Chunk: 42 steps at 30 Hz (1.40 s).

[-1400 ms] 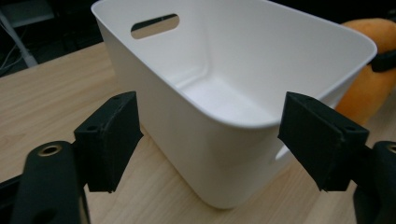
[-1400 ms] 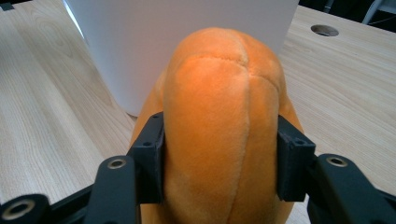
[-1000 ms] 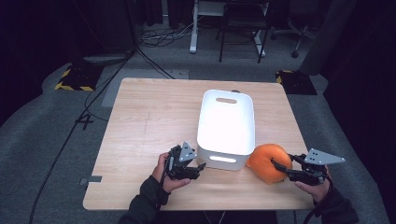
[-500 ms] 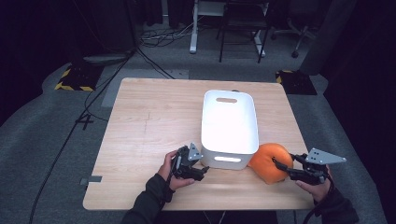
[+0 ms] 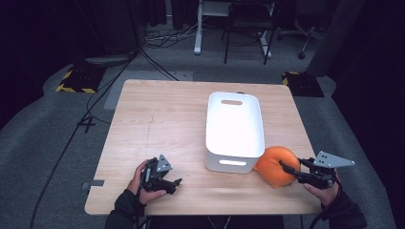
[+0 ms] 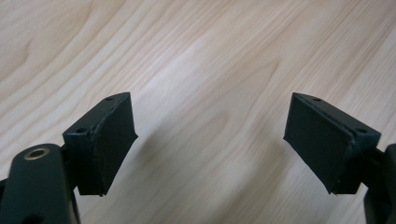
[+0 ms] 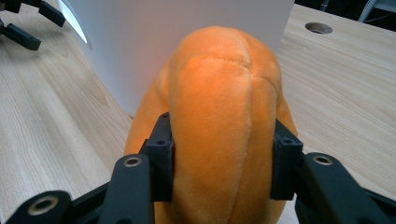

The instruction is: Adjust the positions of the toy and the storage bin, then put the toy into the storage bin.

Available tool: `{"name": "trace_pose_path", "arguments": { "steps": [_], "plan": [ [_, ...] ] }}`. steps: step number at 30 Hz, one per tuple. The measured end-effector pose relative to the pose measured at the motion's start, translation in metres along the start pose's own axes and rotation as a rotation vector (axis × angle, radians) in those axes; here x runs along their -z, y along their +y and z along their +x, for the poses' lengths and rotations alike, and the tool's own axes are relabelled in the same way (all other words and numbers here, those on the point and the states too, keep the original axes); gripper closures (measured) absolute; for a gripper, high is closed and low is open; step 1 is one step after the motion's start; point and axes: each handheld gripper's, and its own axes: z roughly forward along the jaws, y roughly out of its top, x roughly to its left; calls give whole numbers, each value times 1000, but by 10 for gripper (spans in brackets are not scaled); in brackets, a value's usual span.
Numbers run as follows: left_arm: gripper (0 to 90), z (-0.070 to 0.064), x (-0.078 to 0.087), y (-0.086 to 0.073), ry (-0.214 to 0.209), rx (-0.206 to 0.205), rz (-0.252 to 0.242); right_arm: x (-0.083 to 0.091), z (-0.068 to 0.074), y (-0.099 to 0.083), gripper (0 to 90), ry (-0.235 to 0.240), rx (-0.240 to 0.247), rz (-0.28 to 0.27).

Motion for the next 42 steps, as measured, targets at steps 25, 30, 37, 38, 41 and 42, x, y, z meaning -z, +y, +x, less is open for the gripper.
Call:
{"name": "trace_pose_path", "arguments": {
  "steps": [25,30,37,38,41,42],
  "plan": [
    [146,8,-3,-12,-28,18,-46,9,3,5,604,-24,7,-12],
    [146,8,-4,-11,-29,22,-44,11,1,6,604,-41,5,-18],
    [148,9,-4,-10,-20,11,-45,16,-5,6,603,-67,-16,-34],
    [150,10,-4,-10,-21,11,-45,17,-5,7,603,-71,-18,-37],
    [153,10,-4,-10,-29,17,-46,21,-7,9,603,-84,-19,-48],
    [153,9,-4,-10,-23,17,-48,21,-7,9,603,-86,-20,-50]
  ]
}}
